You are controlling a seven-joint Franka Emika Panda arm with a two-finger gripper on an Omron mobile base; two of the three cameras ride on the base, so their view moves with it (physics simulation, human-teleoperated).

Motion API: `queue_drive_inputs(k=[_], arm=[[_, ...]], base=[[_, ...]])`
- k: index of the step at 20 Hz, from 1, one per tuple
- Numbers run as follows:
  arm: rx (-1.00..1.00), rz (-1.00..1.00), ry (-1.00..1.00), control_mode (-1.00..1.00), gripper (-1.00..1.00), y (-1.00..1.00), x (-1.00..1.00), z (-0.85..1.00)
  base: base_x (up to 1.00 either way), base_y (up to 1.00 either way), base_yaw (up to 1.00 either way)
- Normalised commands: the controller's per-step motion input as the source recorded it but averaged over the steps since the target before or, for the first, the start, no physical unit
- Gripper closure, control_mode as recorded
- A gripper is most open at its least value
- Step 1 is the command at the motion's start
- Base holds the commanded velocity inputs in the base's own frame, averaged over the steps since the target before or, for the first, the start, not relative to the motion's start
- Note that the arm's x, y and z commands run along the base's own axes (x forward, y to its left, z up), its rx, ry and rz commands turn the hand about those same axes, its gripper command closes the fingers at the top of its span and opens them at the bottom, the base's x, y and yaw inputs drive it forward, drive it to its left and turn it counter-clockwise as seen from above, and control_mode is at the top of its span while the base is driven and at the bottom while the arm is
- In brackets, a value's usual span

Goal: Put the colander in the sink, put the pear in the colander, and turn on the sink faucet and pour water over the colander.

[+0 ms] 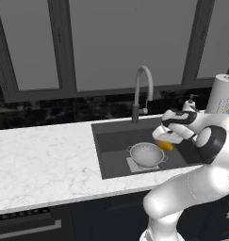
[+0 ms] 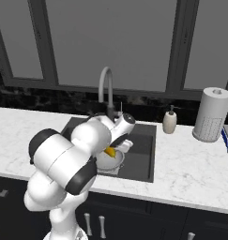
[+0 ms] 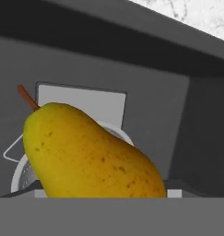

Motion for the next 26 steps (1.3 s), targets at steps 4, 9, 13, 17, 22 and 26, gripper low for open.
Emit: queue_drive_inputs(k=[4, 9, 13, 17, 22, 26], arm=[[-0.01, 0.11, -0.06, -1.0, 1.0, 0.0, 0.0, -0.24], [-0.03, 0.1, -0.07, -1.0, 1.0, 0.0, 0.02, -0.28], [-0.03, 0.11, -0.1, -1.0, 1.0, 0.0, 0.01, -0.3], [-0.03, 0.1, -0.08, -1.0, 1.0, 0.0, 0.06, -0.29], [-0.03, 0.09, -0.06, -1.0, 1.0, 0.0, 0.14, -0.25], [-0.01, 0.08, -0.01, -1.0, 1.0, 0.0, 0.28, -0.15]], base=[[0.0, 0.0, 0.0], [0.0, 0.0, 0.0], [0.0, 0.0, 0.0], [0.0, 0.0, 0.0], [0.0, 0.0, 0.0], [0.0, 0.0, 0.0]])
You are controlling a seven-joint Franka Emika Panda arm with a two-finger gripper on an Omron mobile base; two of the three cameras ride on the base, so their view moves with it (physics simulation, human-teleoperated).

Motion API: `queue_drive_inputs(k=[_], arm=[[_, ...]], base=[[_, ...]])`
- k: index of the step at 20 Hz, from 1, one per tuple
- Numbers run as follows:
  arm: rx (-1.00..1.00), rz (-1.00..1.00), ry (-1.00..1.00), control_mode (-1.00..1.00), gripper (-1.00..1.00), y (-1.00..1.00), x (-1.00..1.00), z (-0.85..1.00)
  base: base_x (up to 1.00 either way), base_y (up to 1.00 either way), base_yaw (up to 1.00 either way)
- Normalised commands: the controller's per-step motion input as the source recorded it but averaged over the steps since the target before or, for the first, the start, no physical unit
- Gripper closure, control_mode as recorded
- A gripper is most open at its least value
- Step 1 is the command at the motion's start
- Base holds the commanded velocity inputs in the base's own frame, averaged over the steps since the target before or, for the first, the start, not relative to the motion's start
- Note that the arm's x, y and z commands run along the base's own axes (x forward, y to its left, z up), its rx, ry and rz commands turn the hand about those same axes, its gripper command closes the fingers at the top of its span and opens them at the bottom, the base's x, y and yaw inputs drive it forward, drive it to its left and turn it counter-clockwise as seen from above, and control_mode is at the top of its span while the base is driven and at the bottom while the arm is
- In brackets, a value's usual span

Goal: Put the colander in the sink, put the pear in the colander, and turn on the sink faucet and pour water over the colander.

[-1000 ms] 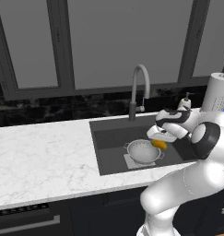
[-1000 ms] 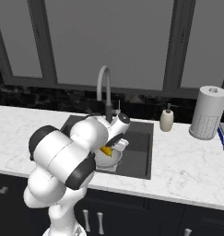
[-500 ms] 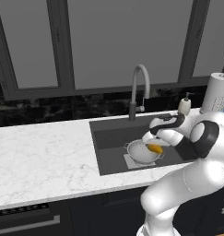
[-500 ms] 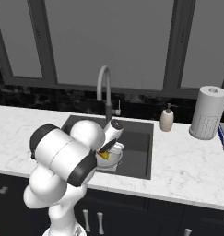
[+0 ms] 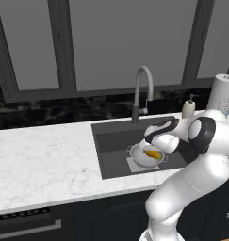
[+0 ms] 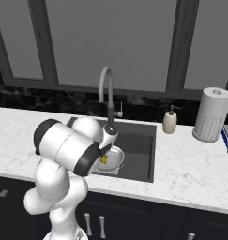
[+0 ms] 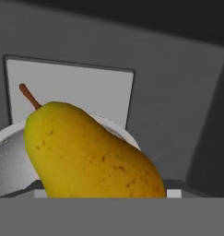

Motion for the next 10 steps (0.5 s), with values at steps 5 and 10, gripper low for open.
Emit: queue_drive_inputs(k=[5, 10], arm=[[-0.01, 0.08, 0.0, -1.0, 1.0, 0.0, 0.24, -0.16], [-0.02, 0.07, -0.03, -1.0, 1.0, -0.07, 0.12, -0.25]], base=[[0.0, 0.0, 0.0], [0.0, 0.0, 0.0]])
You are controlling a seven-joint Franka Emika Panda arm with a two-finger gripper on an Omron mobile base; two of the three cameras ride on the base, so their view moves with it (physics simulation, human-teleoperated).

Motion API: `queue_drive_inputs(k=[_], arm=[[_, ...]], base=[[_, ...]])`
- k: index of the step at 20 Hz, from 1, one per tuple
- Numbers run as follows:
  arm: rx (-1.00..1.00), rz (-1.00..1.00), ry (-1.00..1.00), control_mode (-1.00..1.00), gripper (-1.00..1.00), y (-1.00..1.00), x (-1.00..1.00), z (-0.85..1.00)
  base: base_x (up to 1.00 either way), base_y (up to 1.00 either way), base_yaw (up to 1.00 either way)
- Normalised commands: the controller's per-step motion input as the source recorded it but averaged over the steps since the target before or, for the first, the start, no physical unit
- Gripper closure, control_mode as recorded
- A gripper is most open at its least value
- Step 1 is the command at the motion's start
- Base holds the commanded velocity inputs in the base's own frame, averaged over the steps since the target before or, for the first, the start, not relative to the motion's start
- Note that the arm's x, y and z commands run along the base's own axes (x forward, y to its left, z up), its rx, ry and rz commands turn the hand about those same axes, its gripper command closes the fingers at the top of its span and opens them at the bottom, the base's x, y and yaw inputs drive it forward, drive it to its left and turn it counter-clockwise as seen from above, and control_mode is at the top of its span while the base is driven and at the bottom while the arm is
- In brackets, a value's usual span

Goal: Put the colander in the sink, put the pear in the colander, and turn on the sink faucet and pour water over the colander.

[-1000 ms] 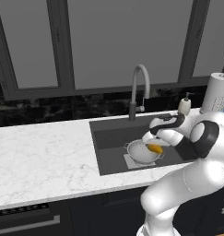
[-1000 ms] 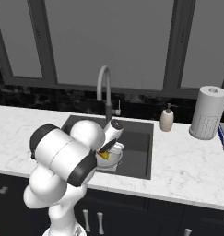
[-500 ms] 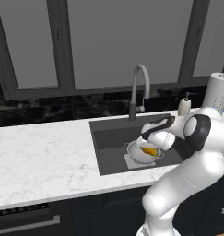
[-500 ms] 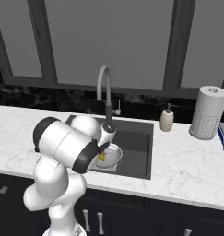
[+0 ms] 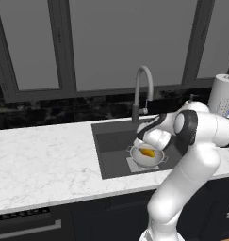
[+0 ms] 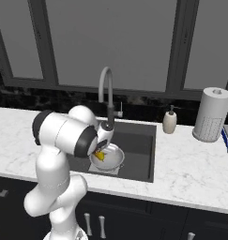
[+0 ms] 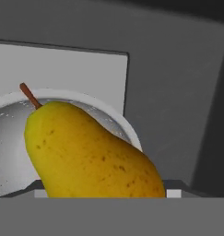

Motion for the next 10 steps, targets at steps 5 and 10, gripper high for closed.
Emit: queue_drive_inputs(k=[5, 10], arm=[[-0.03, 0.08, -0.12, -1.0, 1.0, -0.32, 0.0, -0.39], [-0.03, 0.09, -0.17, -1.0, 1.0, -0.4, 0.0, -0.36]], base=[[0.0, 0.0, 0.0], [0.0, 0.0, 0.0]])
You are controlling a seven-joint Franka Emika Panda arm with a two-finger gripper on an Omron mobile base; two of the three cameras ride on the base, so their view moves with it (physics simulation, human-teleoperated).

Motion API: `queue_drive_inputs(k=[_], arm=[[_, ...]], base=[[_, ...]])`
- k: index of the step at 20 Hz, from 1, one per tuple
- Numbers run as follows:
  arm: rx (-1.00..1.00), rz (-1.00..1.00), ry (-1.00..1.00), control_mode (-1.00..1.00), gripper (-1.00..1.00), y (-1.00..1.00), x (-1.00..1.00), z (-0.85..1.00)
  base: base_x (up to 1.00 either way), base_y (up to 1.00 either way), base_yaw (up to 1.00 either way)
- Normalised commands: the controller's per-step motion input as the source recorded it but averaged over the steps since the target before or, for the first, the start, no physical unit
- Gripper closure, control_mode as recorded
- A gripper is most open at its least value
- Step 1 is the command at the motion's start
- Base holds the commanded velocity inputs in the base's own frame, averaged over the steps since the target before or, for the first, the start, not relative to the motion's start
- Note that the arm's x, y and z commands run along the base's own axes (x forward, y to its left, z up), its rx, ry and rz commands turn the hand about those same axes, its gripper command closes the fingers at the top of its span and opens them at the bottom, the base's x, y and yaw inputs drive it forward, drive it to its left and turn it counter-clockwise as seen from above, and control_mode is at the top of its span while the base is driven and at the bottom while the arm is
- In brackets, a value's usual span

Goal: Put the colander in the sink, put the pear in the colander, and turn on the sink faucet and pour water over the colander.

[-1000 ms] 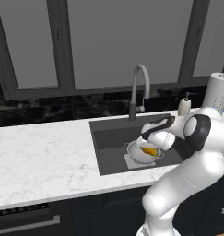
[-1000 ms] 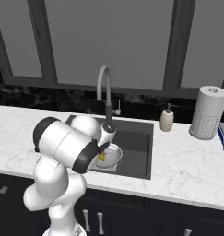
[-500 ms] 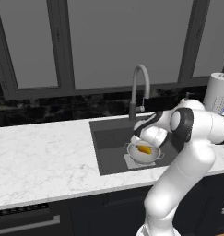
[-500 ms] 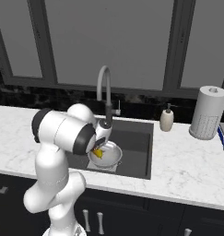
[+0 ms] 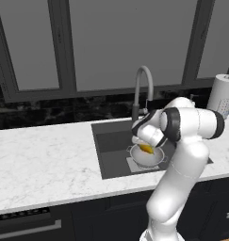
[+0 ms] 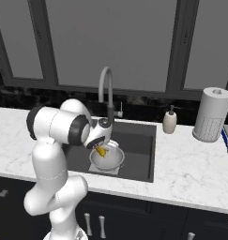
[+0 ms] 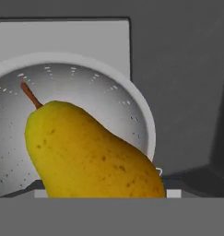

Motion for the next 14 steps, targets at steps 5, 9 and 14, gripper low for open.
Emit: queue_drive_inputs(k=[5, 9, 14], arm=[[-0.04, 0.1, -0.22, -1.0, 1.0, -0.38, 0.0, -0.41], [-0.04, 0.11, -0.21, -1.0, 1.0, -0.45, -0.02, -0.61], [-0.04, 0.12, -0.14, -1.0, 1.0, -0.4, -0.45, -0.68]], base=[[0.0, 0.0, 0.0], [0.0, 0.0, 0.0], [0.0, 0.0, 0.0]])
